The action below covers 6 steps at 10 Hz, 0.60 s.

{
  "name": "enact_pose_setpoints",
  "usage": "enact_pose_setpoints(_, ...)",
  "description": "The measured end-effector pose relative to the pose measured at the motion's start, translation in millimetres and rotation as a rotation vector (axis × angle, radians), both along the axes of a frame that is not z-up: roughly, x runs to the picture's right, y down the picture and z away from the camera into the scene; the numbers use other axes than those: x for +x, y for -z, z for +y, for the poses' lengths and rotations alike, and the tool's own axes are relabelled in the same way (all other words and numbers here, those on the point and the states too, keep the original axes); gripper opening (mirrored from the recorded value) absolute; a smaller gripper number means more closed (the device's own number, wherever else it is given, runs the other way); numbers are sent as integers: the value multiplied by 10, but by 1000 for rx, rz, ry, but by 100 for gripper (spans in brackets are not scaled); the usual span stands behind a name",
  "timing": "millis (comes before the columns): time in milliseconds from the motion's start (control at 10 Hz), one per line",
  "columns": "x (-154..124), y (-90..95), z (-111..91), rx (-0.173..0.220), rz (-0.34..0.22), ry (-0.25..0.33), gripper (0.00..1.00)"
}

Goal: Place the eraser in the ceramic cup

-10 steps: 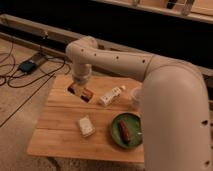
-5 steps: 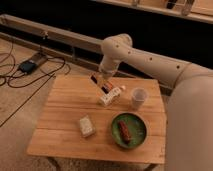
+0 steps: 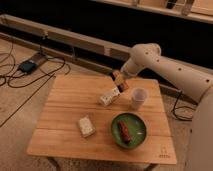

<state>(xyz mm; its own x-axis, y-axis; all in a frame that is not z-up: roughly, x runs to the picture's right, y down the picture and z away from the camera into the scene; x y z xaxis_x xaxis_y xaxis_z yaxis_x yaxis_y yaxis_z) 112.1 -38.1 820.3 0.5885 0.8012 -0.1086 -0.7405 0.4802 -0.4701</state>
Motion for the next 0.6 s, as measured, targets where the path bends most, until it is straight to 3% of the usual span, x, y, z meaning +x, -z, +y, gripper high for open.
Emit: enact_pose_setpoints(600,694,-19,69,31,40,-102,0)
